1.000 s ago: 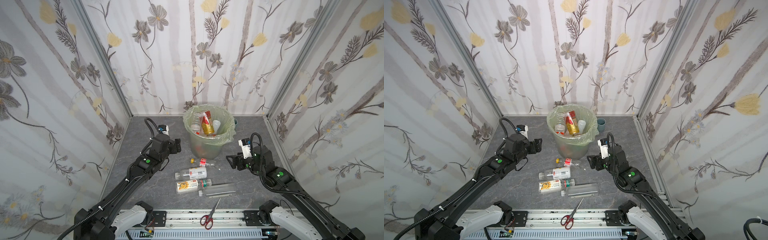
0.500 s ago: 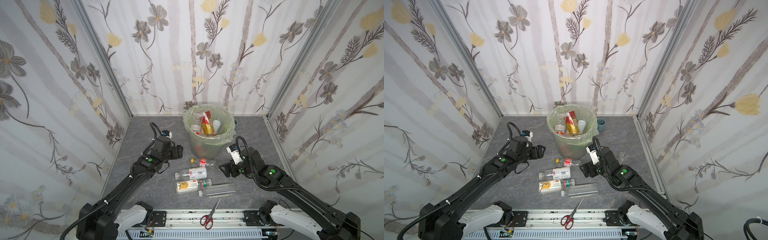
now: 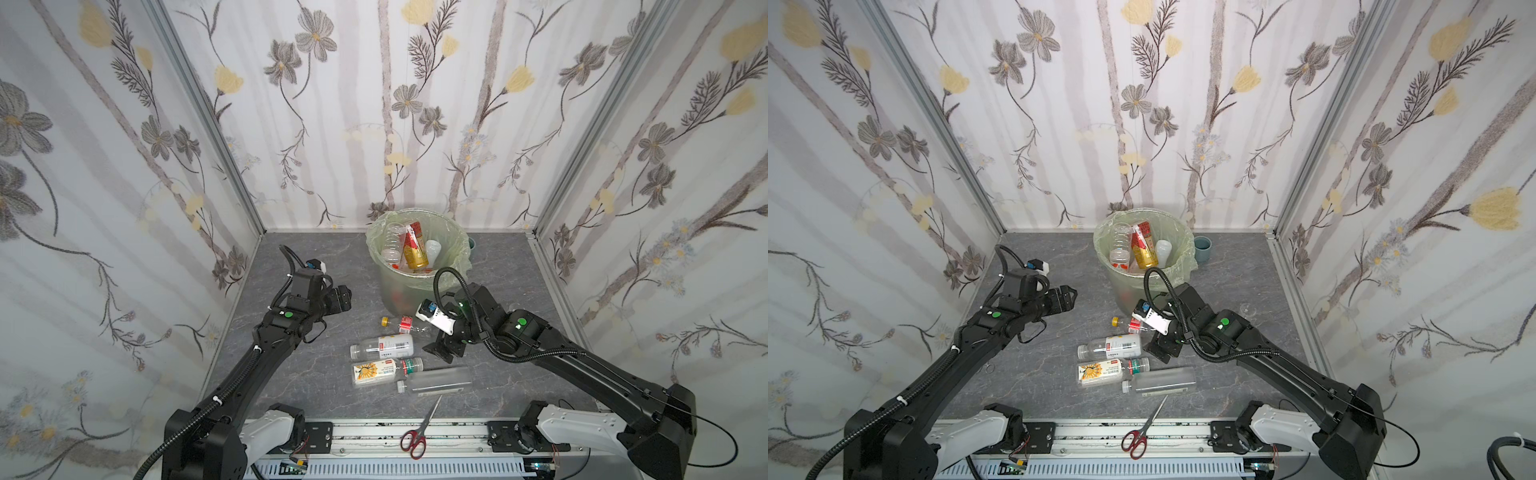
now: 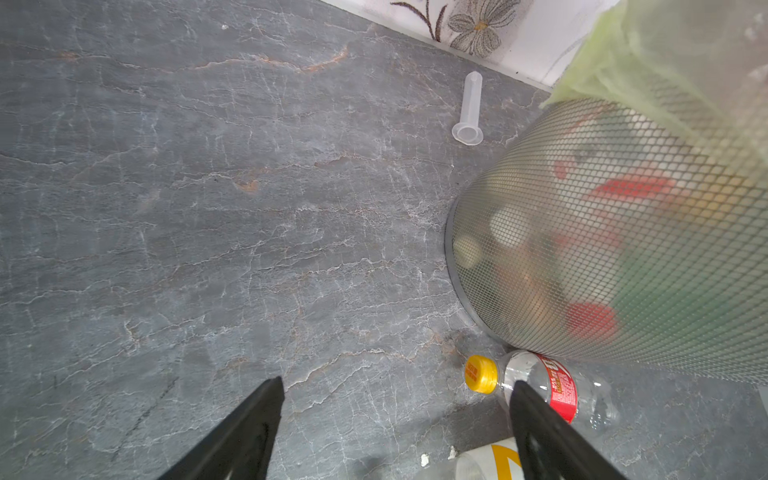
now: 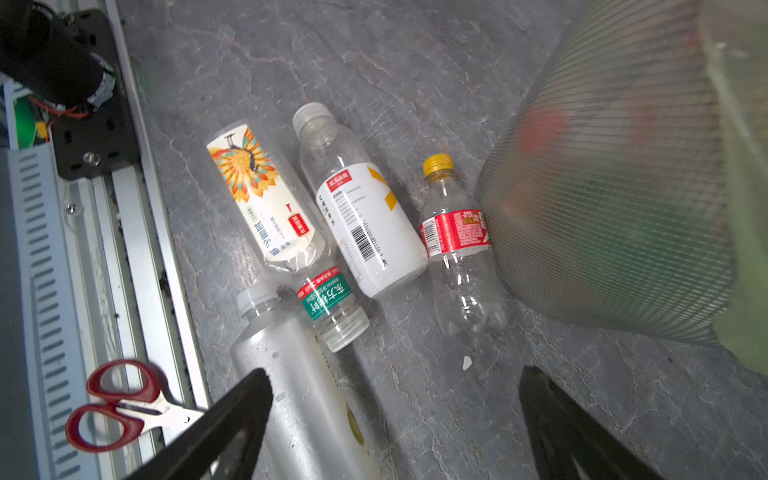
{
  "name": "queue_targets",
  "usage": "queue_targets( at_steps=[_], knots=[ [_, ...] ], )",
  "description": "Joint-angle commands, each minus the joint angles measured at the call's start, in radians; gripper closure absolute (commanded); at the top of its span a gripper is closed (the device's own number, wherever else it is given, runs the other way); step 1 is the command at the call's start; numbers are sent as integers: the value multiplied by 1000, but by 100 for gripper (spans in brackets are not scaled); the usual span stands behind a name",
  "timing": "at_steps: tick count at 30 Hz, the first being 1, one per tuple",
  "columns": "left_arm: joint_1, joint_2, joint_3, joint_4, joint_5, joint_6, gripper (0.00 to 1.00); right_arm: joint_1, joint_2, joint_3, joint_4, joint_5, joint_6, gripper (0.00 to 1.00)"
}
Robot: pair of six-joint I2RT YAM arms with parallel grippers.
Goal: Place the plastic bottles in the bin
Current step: 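Lower the right gripper onto the frosted white-capped bottle by the scissors and close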
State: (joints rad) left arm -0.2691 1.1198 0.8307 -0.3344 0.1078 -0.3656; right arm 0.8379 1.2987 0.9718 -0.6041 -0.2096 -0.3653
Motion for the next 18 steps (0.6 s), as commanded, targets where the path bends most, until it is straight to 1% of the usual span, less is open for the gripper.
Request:
queue_targets(
  at_steps=[1, 4, 10, 13, 18],
  knots=[
    [22, -12, -7, 6, 20, 19, 12, 28, -13, -15, -64, -57, -142, 6],
    [37, -18, -19, 6, 24, 14, 12, 40, 7, -6, -102, -49, -143, 5],
    [42, -3, -7, 16, 21, -3, 12, 134, 121, -26, -174, 12, -154, 6],
    [50, -5, -1, 20, 10, 0, 12, 163, 169, -46, -157, 31, -162, 7],
    [58, -5, -4, 22, 14, -1, 12, 166, 195, -61, -80, 46, -143, 8]
  ],
)
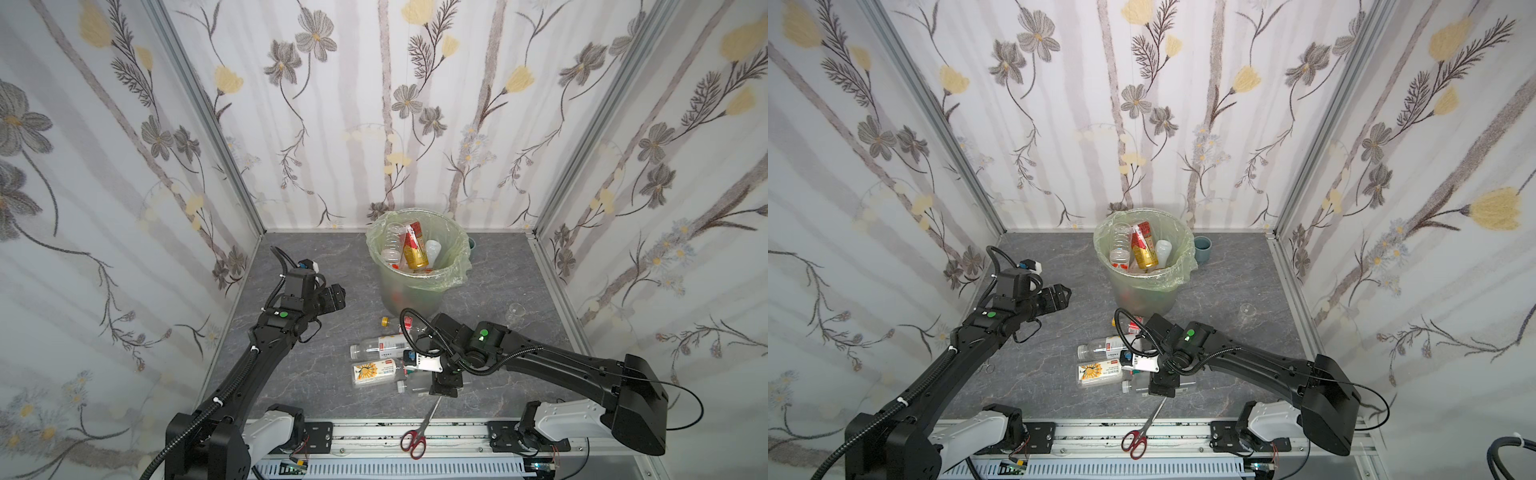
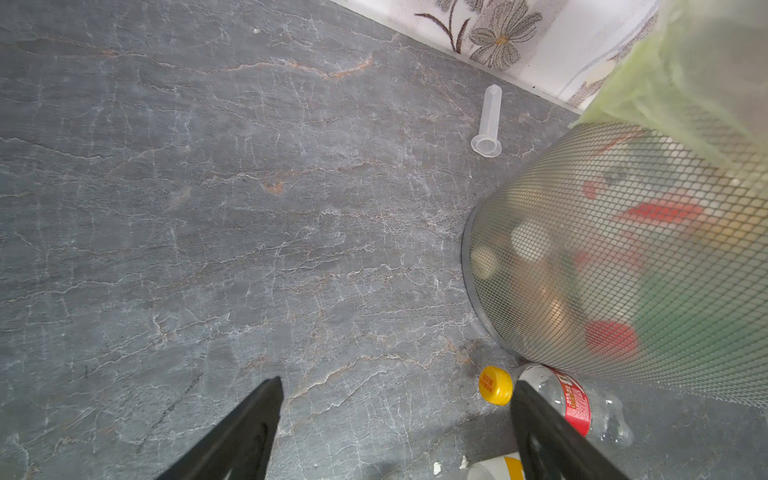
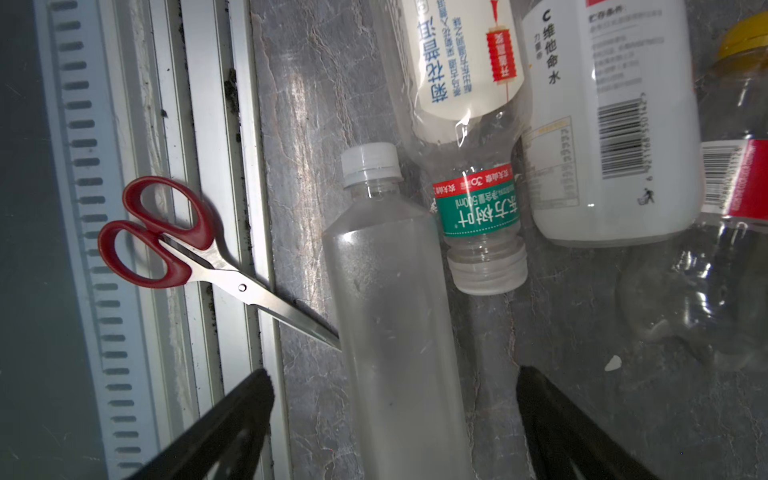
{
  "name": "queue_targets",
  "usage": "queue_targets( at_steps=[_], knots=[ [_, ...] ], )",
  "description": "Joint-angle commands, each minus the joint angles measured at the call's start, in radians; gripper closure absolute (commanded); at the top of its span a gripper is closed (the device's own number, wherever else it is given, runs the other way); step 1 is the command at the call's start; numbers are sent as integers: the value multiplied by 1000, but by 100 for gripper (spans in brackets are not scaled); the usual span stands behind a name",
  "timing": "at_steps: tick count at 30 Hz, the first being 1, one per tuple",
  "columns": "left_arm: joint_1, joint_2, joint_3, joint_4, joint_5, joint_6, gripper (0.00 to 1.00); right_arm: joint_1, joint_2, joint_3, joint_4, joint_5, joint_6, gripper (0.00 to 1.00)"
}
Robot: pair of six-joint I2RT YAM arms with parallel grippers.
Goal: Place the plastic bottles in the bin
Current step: 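Lower the right gripper onto the frosted white-capped bottle by the scissors and close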
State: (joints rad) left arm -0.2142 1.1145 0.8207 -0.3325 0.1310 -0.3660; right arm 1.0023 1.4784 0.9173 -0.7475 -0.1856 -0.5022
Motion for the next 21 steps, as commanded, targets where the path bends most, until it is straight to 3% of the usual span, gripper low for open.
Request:
queue_targets(
  at_steps=[1, 13, 21],
  knots=[
    [3, 1, 6, 21, -10, -1, 12, 2, 26, -8, 70, 28, -1, 9],
    [26, -13, -7, 25, -14, 3, 12, 5, 93, -39, 115, 56, 10, 12],
    [47, -10, -3, 27, -13, 7, 12, 15, 147, -55, 144, 69, 14, 20]
  ],
)
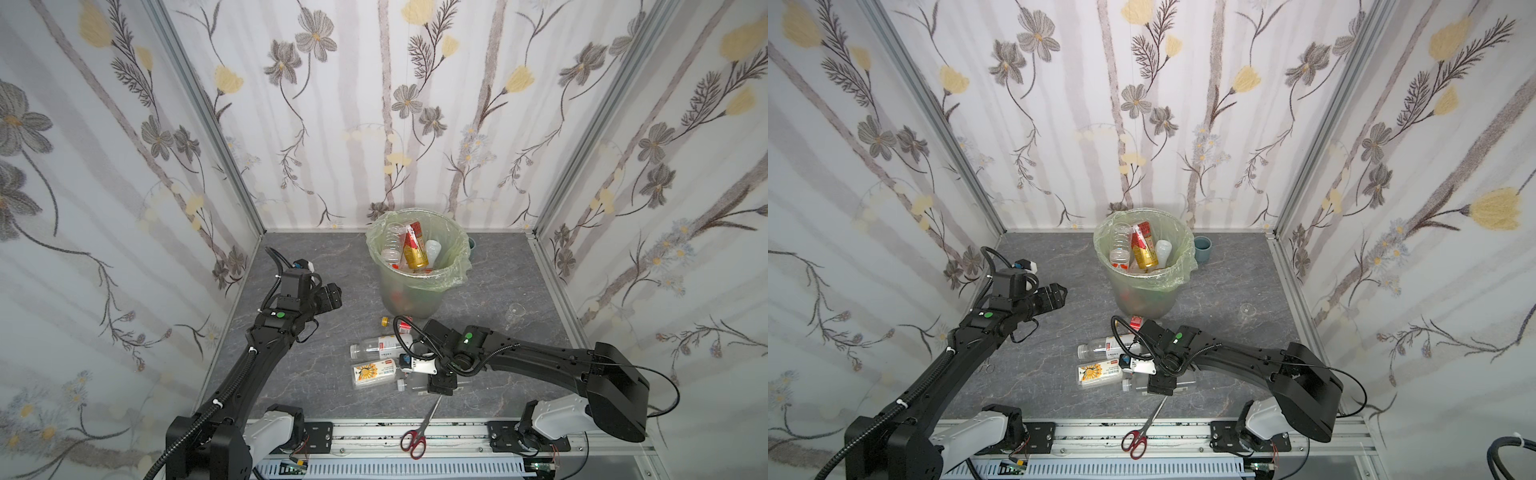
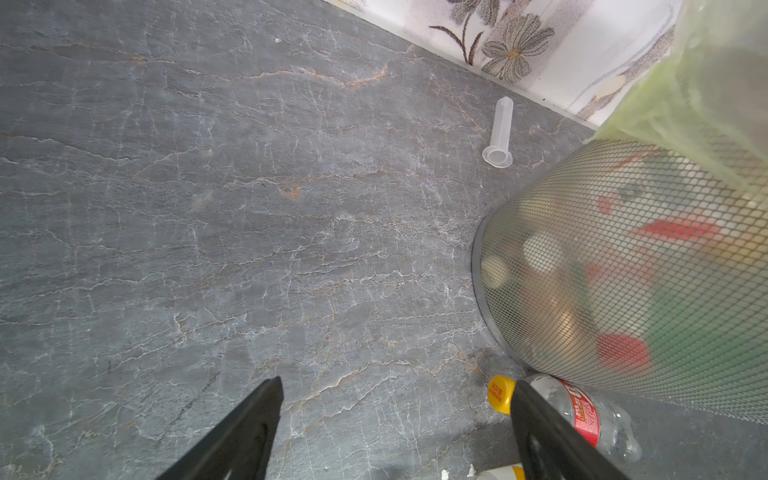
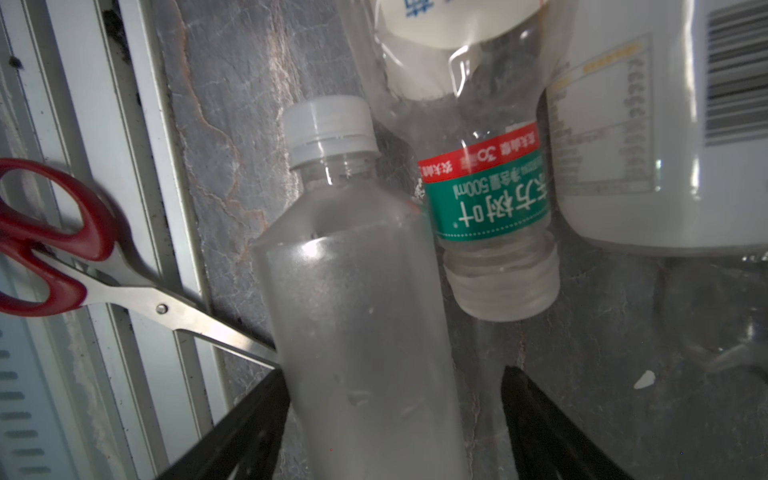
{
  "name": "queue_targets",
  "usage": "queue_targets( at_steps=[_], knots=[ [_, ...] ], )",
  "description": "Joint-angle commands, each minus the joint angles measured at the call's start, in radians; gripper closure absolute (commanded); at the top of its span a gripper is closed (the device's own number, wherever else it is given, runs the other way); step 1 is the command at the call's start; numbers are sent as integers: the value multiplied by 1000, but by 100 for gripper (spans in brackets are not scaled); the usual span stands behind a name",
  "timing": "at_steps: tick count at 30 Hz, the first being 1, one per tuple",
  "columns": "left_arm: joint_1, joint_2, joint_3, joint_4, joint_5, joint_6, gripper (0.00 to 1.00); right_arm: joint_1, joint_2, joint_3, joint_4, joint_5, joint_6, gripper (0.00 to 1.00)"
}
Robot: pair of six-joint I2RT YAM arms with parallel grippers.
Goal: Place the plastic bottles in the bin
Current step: 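Lower the right gripper onto the frosted white-capped bottle by the scissors and close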
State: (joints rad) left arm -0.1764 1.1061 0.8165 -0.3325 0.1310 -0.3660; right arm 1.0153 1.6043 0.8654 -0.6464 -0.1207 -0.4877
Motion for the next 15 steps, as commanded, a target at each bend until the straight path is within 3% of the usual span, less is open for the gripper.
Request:
queue_targets(
  at_steps=[1, 15],
  knots=[
    [11, -2, 1, 27, -13, 7, 12, 3, 25, -3, 47, 6, 0, 20],
    [20, 3, -1, 33, -10, 2, 12, 11, 64, -22, 81, 75, 23, 32]
  ],
)
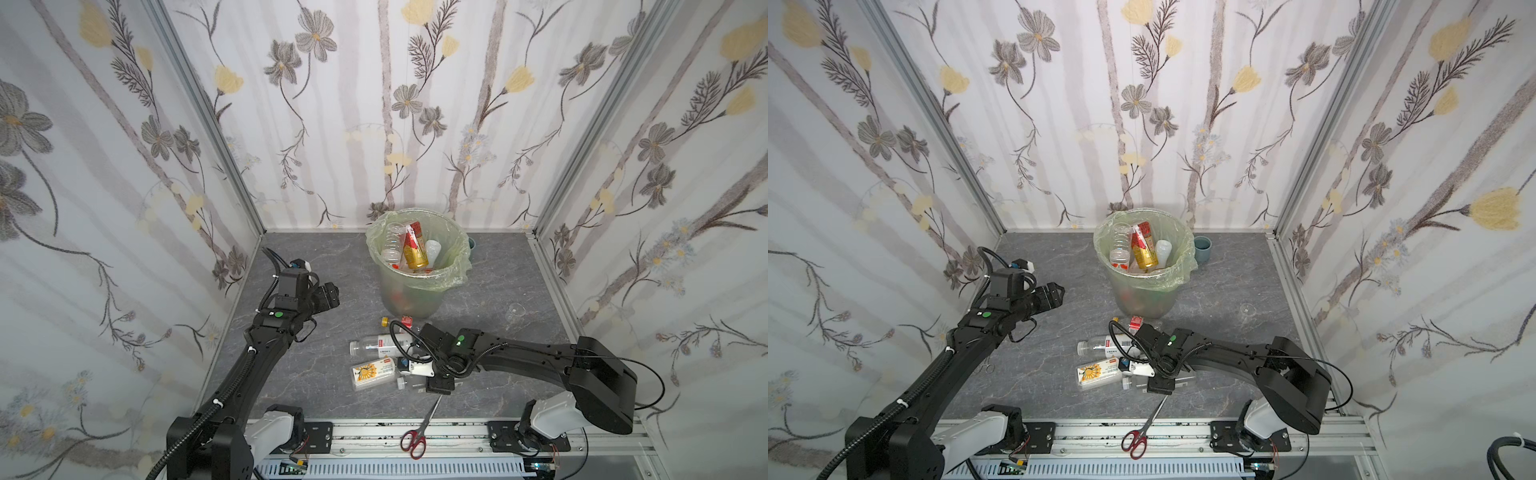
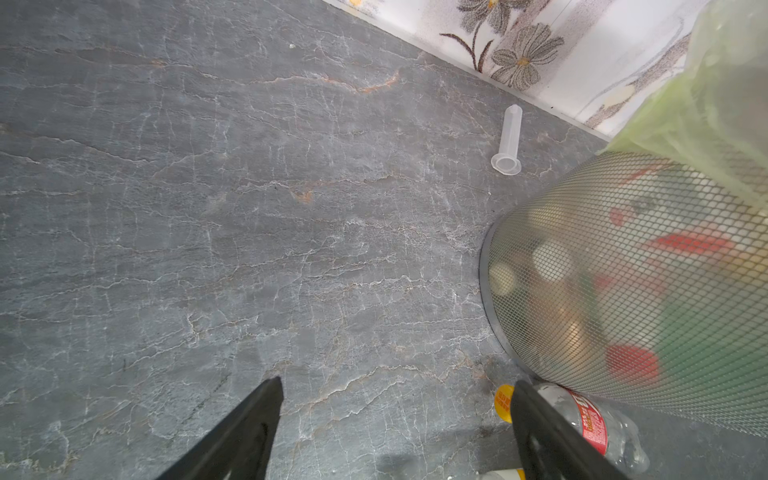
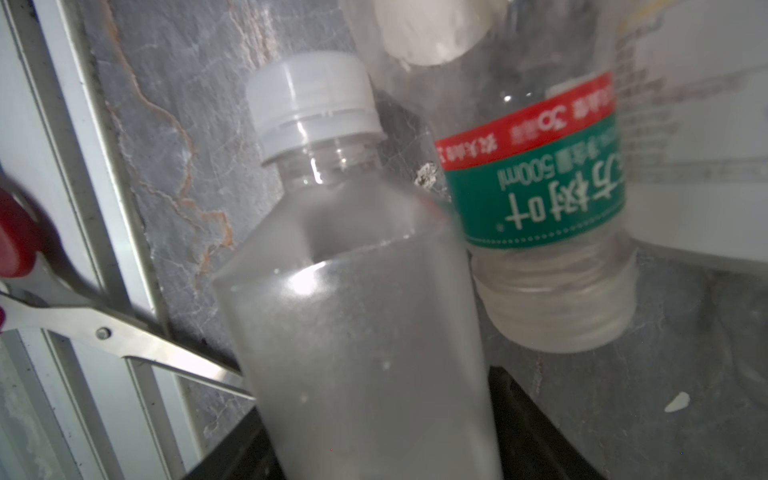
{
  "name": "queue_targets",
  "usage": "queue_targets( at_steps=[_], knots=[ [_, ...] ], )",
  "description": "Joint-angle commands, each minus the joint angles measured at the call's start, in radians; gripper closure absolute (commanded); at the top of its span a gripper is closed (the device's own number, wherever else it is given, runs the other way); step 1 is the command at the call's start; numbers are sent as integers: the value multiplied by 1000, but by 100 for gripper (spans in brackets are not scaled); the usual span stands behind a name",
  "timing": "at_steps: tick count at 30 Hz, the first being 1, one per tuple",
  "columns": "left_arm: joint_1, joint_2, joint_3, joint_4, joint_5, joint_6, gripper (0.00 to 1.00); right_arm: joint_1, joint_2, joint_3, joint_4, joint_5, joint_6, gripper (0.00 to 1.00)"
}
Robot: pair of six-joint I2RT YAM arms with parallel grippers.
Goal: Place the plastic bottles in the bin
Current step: 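Lower the right gripper onto the frosted white-capped bottle by the scissors and close, then lift the frosted bottle with the right gripper and carry it over the bin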
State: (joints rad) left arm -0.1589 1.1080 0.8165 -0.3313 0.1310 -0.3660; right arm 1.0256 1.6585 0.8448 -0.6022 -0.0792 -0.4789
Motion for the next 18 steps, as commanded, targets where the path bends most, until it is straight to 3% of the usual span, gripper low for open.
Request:
queue_targets(
  at_steps=[1, 10, 18],
  knots=[
    [2, 1, 0, 32, -10, 2, 12, 1, 11, -2, 38, 37, 15, 33],
    [4, 3, 1, 35, -13, -1, 12, -2, -92, -5, 39, 44, 20, 43],
    [5, 4, 1, 40, -13, -4, 12, -16, -253, 21, 48, 3, 34, 44]
  ],
)
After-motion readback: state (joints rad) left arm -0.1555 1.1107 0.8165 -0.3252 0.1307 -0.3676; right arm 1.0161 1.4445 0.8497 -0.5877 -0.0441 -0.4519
